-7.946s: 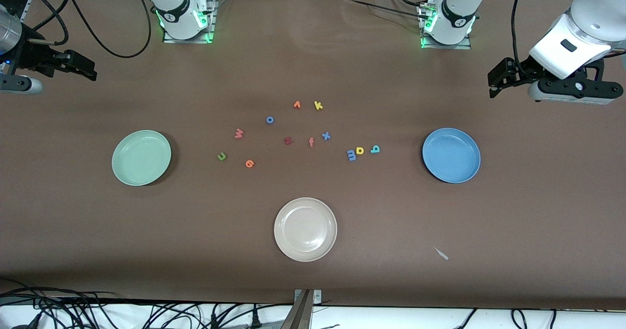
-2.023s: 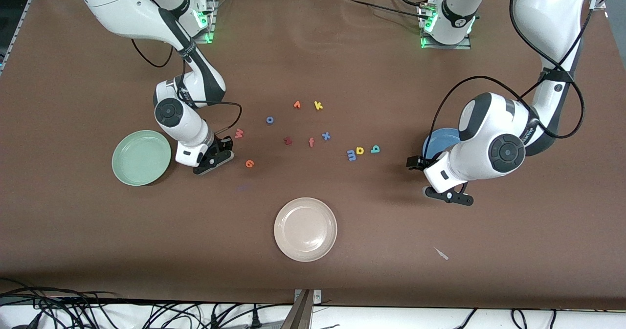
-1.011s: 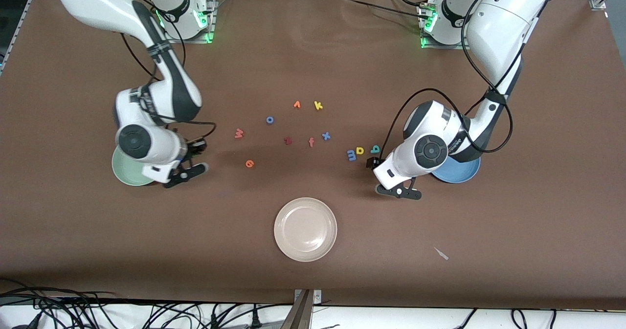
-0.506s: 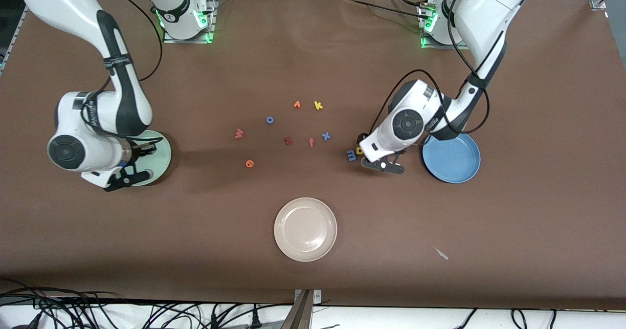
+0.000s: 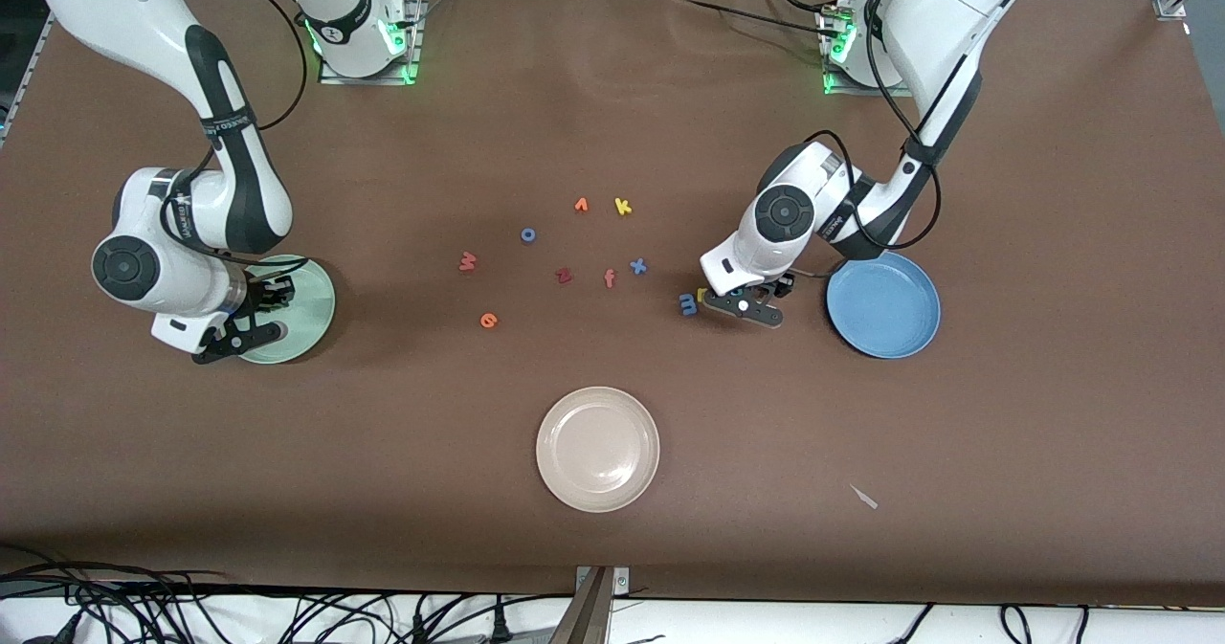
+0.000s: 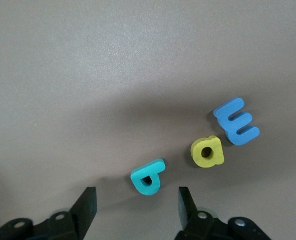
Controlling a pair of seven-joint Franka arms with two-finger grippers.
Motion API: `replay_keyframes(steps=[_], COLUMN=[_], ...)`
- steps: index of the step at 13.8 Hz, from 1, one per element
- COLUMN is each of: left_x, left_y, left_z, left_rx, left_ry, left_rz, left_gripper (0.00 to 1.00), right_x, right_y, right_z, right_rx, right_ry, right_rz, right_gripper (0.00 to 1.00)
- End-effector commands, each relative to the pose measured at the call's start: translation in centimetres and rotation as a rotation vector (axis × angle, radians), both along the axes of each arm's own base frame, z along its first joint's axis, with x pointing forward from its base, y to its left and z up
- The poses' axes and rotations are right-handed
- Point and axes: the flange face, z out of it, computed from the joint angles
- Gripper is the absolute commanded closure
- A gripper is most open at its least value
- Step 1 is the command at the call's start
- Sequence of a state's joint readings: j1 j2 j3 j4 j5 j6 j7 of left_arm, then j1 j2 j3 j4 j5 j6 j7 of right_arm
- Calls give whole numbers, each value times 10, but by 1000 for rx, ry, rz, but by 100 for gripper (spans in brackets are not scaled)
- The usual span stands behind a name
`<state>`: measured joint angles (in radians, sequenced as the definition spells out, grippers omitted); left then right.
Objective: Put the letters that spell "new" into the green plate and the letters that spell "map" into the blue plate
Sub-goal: 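Drop the green n on the green plate while the left gripper grasps b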
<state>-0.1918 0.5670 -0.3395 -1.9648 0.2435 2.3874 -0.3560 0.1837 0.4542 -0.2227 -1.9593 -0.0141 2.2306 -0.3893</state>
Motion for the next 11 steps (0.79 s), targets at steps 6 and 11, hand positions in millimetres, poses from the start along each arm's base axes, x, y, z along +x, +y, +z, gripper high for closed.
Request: replay_keyframes(steps=[6, 11], left_x=[-4, -1], left_y=[-3, -3], left_z=[-10, -12], left_rx=[-3, 2], left_ry=[-27, -50], left_rz=[-22, -55], left_gripper=[35, 69], right_x=[-14, -36], right_y=[40, 100], right_z=[53, 79], right_rx=[76, 57], right_ry=[12, 17], right_rz=[-132, -323], right_gripper=[0, 0])
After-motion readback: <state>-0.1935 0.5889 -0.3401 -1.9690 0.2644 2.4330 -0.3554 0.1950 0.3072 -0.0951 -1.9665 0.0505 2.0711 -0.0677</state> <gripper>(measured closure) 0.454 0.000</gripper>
